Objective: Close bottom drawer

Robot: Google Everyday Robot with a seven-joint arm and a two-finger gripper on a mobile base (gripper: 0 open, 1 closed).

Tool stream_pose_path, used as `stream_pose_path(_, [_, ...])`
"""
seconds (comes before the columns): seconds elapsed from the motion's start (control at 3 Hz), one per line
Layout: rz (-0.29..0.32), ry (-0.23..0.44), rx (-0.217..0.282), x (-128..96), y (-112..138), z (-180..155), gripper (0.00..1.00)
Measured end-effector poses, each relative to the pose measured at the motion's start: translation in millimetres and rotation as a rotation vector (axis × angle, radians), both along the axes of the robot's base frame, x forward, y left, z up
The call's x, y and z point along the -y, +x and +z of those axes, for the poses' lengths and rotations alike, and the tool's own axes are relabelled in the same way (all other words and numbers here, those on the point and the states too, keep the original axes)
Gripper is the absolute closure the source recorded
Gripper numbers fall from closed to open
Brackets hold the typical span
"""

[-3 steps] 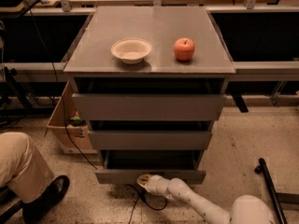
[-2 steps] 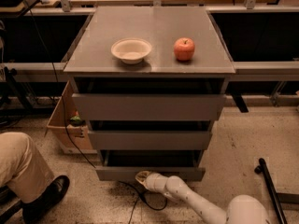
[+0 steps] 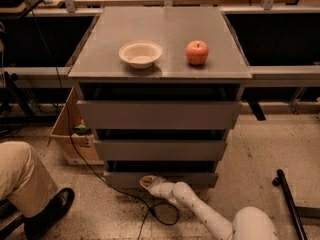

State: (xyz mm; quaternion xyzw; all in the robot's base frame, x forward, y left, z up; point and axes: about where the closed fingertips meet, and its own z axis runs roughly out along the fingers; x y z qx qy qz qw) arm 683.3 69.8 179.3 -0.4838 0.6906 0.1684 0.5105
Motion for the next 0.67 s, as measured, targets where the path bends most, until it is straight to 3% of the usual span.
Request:
stream_pose_path(0.33, [0.01,0.024,0.04,-16.4,17.8,9.6,1.0])
stream_pose_path(0.67, [0.031,0.037,0.033,-20.7,16.1,8.1,1.0])
